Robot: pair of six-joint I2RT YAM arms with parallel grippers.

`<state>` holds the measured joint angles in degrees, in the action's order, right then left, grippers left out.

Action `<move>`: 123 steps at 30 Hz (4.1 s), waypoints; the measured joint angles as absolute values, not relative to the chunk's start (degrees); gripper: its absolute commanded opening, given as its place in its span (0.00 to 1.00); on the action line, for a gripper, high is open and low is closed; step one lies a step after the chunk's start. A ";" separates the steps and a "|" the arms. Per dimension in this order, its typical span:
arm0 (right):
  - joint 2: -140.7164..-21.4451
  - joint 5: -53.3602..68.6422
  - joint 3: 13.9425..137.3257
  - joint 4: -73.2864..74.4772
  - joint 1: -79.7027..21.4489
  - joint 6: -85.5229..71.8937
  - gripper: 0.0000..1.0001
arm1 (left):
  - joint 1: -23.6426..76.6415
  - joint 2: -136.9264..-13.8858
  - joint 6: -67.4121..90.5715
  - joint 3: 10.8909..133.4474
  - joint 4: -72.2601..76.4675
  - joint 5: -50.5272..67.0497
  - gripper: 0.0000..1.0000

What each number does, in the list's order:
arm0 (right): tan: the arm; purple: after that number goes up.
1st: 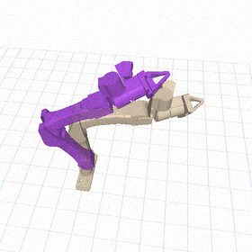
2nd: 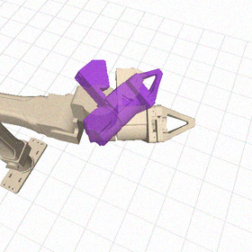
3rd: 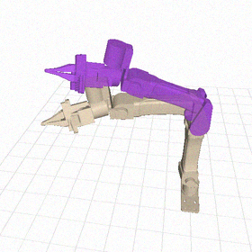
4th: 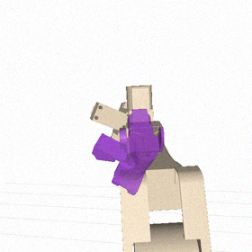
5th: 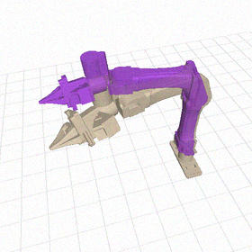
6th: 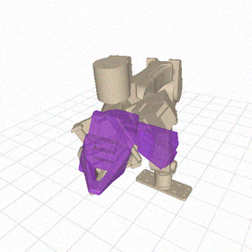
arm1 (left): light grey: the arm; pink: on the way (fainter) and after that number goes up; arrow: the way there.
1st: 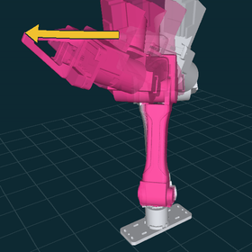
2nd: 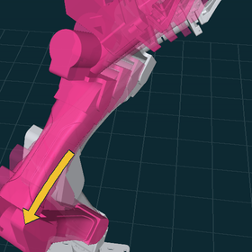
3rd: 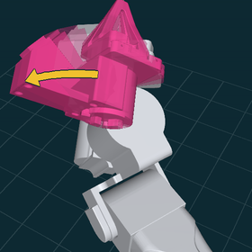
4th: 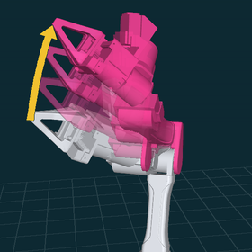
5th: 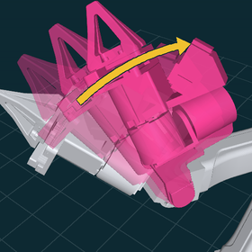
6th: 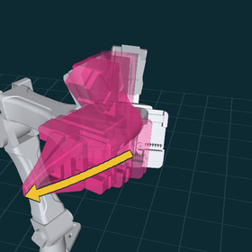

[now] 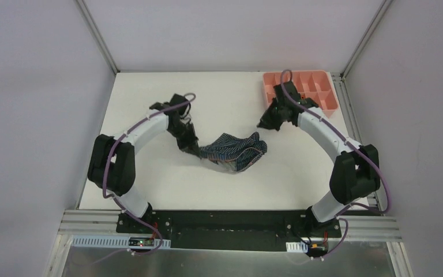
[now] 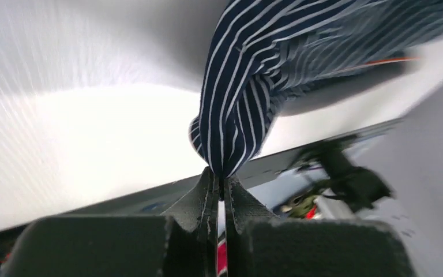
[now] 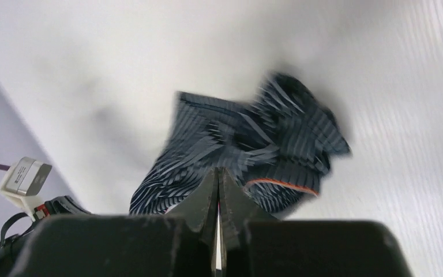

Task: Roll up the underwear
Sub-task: Flatten out the underwear at the center of the board.

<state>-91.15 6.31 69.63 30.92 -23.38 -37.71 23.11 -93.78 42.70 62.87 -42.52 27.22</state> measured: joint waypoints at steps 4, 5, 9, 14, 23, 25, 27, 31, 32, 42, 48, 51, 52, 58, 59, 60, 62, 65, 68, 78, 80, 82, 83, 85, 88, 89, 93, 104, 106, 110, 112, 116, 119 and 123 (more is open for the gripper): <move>-94.35 6.31 86.04 32.75 -21.56 -34.98 0.16 | 16.91 -97.51 37.45 82.85 -47.18 29.61 0.00; -95.00 6.31 89.47 32.69 -21.43 -34.46 0.22 | 16.19 -98.59 36.47 86.94 -47.94 29.85 0.00; -95.11 7.68 91.77 31.29 -21.50 -33.85 0.41 | 15.29 -100.86 33.06 96.25 -49.43 31.64 0.00; -95.61 8.36 78.48 30.30 -26.48 -34.72 0.52 | 15.42 -100.82 30.33 87.09 -52.07 32.34 0.00; -99.66 6.61 71.11 30.48 -40.71 -34.46 0.57 | 14.13 -100.47 29.17 77.28 -55.09 30.79 0.00; -101.21 5.15 72.66 30.85 -42.54 -33.71 0.56 | 13.76 -100.14 29.10 77.28 -55.00 30.79 0.00; -103.39 3.51 74.89 30.87 -43.46 -33.06 0.53 | 13.56 -99.96 29.10 77.32 -54.92 30.81 0.00; -107.04 -0.43 78.48 31.18 -43.46 -32.16 0.49 | 13.41 -99.96 29.08 77.32 -54.89 30.81 0.00; -107.77 -1.15 79.31 31.51 -43.40 -32.03 0.49 | 13.41 -99.96 29.08 77.34 -54.89 30.83 0.00; -110.21 -3.20 81.17 32.01 -43.16 -32.23 0.00 | 13.37 -99.94 28.93 77.32 -54.89 30.85 0.00; -111.33 -3.95 82.21 33.80 -42.33 -31.92 0.00 | 11.66 -99.94 28.91 77.32 -54.61 31.27 0.00; -112.22 -3.75 90.35 39.11 -39.27 -29.08 0.00 | 8.88 -101.10 28.91 79.72 -55.44 32.56 0.00; -113.23 -3.53 95.53 40.75 -37.71 -27.90 0.00 | 7.73 -102.26 28.93 82.43 -56.18 33.21 0.00; -124.03 -3.66 139.15 48.23 -29.74 -22.72 0.00 | 1.56 -112.68 29.89 113.36 -56.88 37.85 0.00; -124.36 -3.64 143.87 48.69 -28.64 -22.24 0.00 | 0.86 -112.99 30.30 116.44 -56.14 38.41 0.00; -123.59 -3.64 145.86 48.77 -27.77 -21.89 0.00 | -0.05 -112.51 30.94 119.28 -55.29 39.05 0.00; -118.93 -3.62 142.37 47.59 -26.74 -21.52 0.00 | -1.21 -110.39 31.75 120.46 -54.72 40.21 0.00; -108.16 -3.09 125.40 43.40 -27.07 -21.34 0.00 | -2.15 -105.47 32.32 116.79 -54.22 41.60 0.00; -98.28 -2.31 105.80 39.68 -28.47 -21.34 0.00 | -2.24 -98.37 32.36 104.73 -52.95 42.96 0.00; -84.05 -2.24 55.02 34.02 -38.70 -27.20 0.61 | -0.19 -82.91 32.64 50.78 -50.28 40.66 0.62; -81.80 -2.55 51.96 34.98 -39.31 -28.45 0.62 | -0.19 -80.29 33.43 48.36 -51.35 39.53 0.62; -78.13 -3.77 50.92 35.35 -39.22 -29.54 0.59 | -0.19 -76.03 33.91 48.45 -51.24 38.46 0.55; -76.03 -4.60 50.94 35.11 -39.16 -30.04 0.56 | -0.19 -74.04 34.06 48.84 -51.07 38.02 0.52; -72.64 -6.17 51.42 34.44 -39.07 -31.11 0.53 | -0.19 -71.40 34.20 49.56 -50.81 36.32 0.49; -72.25 -6.63 52.42 32.99 -38.57 -33.56 0.56 | 0.86 -71.29 34.11 50.00 -50.06 32.95 0.55; -73.08 -6.31 52.45 32.12 -38.26 -34.70 0.57 | 1.56 -72.18 34.04 50.00 -49.74 31.90 0.57; -78.00 -3.33 50.96 28.10 -37.17 -39.55 0.56 | 3.99 -77.12 33.91 50.00 -47.90 29.15 0.51; -81.19 2.24 42.70 19.86 -31.68 -47.13 0.47 | 10.15 -85.97 36.34 47.00 -36.01 27.94 0.32; -81.47 2.52 41.80 19.20 -31.62 -47.46 0.43 | 10.15 -87.13 36.69 46.87 -34.94 27.86 0.30; -81.54 3.18 40.18 17.58 -31.57 -48.69 0.38 | 10.15 -89.21 36.93 46.57 -33.10 27.64 0.09; -81.54 4.03 39.38 15.77 -31.48 -49.78 0.28 | 10.15 -89.78 37.04 46.09 -32.51 27.16 0.00; -82.41 5.41 38.15 12.53 -31.38 -51.99 0.00 | 10.15 -90.78 37.04 45.95 -31.83 26.46 0.00; -82.32 5.10 37.69 12.27 -31.35 -53.23 0.00 | 10.15 -90.94 37.04 45.98 -31.81 26.63 0.00; -81.69 2.37 40.91 17.58 -30.92 -50.78 0.00 | 10.15 -90.87 37.06 47.18 -32.40 28.67 0.00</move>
